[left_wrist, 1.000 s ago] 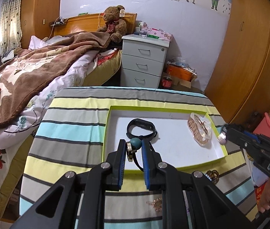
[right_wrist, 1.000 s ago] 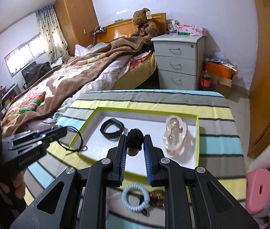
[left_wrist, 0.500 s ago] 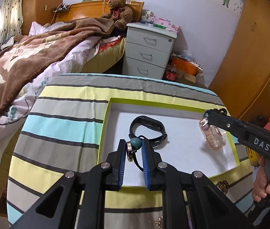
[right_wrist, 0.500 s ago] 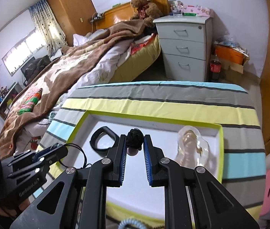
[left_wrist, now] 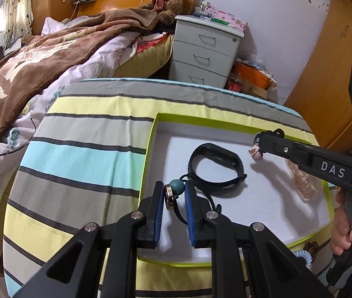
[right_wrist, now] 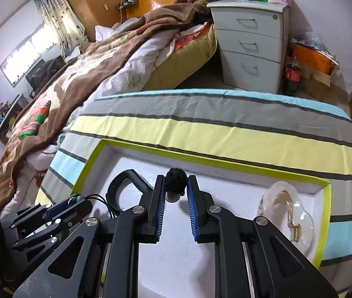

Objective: Organize jewelry
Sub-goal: 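Carry the teal-bead cord into the green box with the left gripper while the right carries its hair tie, then open the left gripper over the box while the right gripper releases the pink-bead hair tie inside, then lower the left gripper onto the lavender coil hair tie and close it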

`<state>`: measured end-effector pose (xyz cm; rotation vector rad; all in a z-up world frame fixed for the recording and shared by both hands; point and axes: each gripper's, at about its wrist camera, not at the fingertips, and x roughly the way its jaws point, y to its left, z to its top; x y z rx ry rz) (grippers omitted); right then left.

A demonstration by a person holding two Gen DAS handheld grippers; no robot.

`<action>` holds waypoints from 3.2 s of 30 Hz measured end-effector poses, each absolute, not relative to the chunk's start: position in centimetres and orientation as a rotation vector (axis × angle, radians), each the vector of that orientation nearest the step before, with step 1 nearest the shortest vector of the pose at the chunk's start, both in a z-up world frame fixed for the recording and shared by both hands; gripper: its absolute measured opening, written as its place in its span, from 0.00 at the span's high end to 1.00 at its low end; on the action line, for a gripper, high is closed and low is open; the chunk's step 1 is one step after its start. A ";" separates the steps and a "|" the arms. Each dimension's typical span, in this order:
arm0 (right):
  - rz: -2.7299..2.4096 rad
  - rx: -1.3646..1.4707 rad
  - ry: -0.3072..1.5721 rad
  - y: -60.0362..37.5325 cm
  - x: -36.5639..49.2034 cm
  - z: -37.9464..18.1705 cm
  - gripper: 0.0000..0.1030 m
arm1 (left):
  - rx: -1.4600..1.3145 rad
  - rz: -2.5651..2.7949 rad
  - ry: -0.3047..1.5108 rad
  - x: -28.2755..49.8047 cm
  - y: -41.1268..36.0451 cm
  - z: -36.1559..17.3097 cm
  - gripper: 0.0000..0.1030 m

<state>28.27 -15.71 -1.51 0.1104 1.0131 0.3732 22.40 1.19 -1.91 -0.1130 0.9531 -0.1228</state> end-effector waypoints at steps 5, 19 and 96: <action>0.355 0.102 1.038 -15.8 29.1 -2.3 0.82 | -0.115 -0.117 0.971 22.9 1.2 -2.6 0.83; 0.335 0.067 1.068 -15.5 29.7 -3.2 0.81 | -0.103 -0.136 0.979 23.1 0.6 -2.7 0.69; 0.167 0.156 0.815 -23.3 7.9 -1.3 0.52 | -0.058 -0.289 0.944 7.4 -1.7 -2.9 0.33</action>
